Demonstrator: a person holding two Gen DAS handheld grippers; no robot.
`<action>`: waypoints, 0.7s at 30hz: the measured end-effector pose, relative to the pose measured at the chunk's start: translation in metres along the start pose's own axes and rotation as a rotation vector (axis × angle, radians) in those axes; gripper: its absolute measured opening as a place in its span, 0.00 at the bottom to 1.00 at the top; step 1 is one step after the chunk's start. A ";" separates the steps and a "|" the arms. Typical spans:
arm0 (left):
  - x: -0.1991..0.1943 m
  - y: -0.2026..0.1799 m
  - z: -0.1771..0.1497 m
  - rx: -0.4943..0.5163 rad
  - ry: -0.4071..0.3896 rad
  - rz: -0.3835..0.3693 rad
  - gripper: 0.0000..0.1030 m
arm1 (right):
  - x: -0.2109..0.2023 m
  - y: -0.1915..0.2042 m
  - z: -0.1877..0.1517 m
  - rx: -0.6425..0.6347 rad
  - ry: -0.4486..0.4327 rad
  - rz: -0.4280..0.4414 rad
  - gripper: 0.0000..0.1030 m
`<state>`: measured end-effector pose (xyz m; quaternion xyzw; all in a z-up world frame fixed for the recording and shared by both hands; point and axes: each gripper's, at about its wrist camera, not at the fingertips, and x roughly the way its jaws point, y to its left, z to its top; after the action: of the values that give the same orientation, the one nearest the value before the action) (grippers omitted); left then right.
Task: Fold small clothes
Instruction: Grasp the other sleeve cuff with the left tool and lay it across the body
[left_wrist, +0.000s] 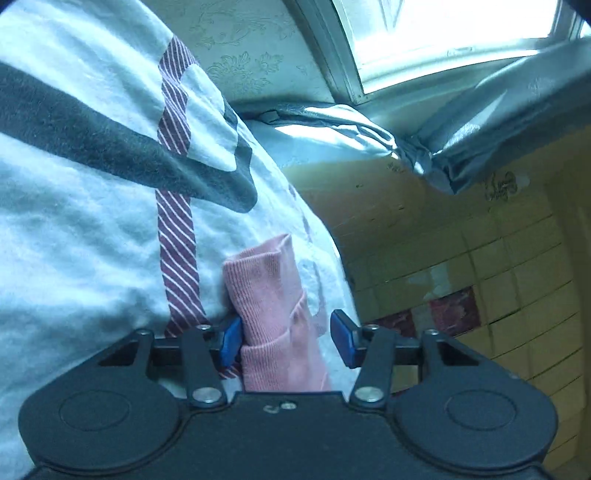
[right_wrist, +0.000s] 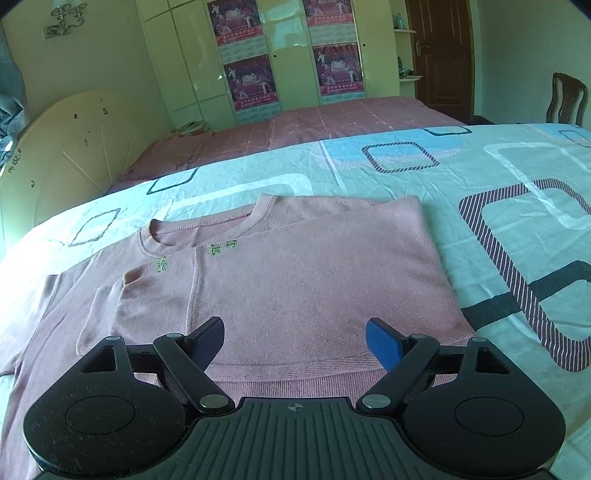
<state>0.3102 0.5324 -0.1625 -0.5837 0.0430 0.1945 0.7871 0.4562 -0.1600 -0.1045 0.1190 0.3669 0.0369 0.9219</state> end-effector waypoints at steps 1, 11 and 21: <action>-0.003 0.003 0.001 -0.017 -0.010 -0.031 0.47 | -0.001 -0.001 0.001 -0.003 -0.003 -0.004 0.81; 0.025 -0.027 -0.009 0.297 0.079 0.228 0.12 | 0.003 -0.007 0.002 0.009 -0.002 -0.037 0.81; 0.021 -0.126 -0.108 0.595 0.185 0.049 0.11 | 0.000 -0.018 0.007 0.034 -0.020 0.000 0.62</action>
<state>0.3913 0.4066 -0.0891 -0.3417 0.1837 0.1383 0.9112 0.4611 -0.1792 -0.1040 0.1352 0.3580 0.0295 0.9234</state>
